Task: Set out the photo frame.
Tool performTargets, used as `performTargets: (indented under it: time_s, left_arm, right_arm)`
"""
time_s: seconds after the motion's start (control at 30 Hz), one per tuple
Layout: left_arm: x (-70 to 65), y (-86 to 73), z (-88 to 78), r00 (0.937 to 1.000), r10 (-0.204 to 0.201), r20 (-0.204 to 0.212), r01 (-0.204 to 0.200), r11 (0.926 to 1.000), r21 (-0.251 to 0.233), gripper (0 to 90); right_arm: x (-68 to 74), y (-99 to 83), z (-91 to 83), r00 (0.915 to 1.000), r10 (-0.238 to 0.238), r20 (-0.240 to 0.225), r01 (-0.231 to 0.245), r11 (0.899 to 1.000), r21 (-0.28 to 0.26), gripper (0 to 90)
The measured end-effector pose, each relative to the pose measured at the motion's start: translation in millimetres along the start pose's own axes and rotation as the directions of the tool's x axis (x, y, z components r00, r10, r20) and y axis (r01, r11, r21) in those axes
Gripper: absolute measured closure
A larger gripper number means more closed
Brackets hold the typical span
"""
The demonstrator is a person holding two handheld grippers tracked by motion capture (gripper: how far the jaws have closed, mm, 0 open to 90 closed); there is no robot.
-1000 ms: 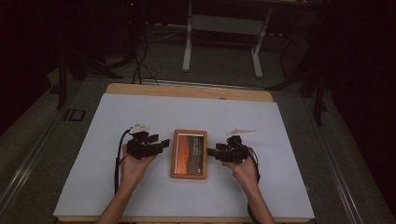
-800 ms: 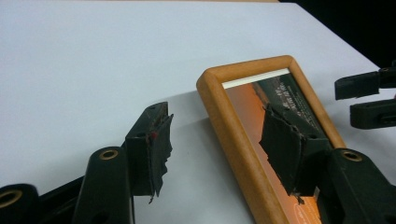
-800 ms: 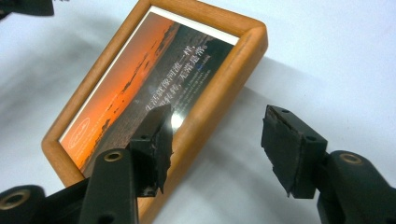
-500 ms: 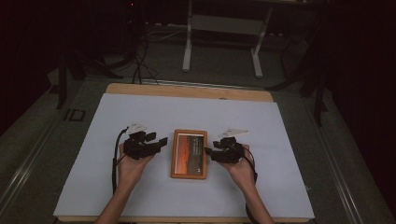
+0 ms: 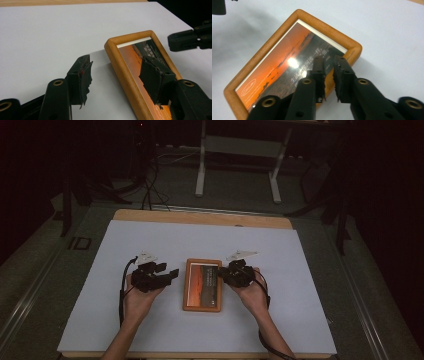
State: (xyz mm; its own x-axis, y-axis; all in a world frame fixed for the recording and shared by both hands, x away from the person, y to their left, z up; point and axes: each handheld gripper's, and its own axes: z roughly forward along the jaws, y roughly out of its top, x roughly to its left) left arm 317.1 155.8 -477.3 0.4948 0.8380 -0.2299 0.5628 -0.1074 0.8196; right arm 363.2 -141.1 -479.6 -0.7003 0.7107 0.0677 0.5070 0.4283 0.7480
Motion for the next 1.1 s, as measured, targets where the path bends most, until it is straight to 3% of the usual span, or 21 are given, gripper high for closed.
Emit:
performTargets:
  time_s: [0.17,0.5,1.1]
  left_arm:
    - [-0.9,-0.3,-0.5,0.9998,0.017,-0.006,-0.017,0.9998,0.009,42.0]
    - [-1.5,-0.4,-2.4,0.999,0.041,-0.018,-0.041,0.9991,0.01,42.0]
    - [-5.4,-1.2,-2.3,0.9983,0.058,-0.013,-0.057,0.998,0.027,43.1]
  right_arm:
    - [3.9,6.8,7.2,0.9985,-0.045,0.03,0.045,0.999,0.009,89.5]
    - [-1.5,16.0,19.3,0.9932,-0.083,0.082,0.081,0.996,0.028,89.8]
    - [-2.8,18.8,31.2,0.9892,-0.109,0.098,0.107,0.994,0.024,89.8]
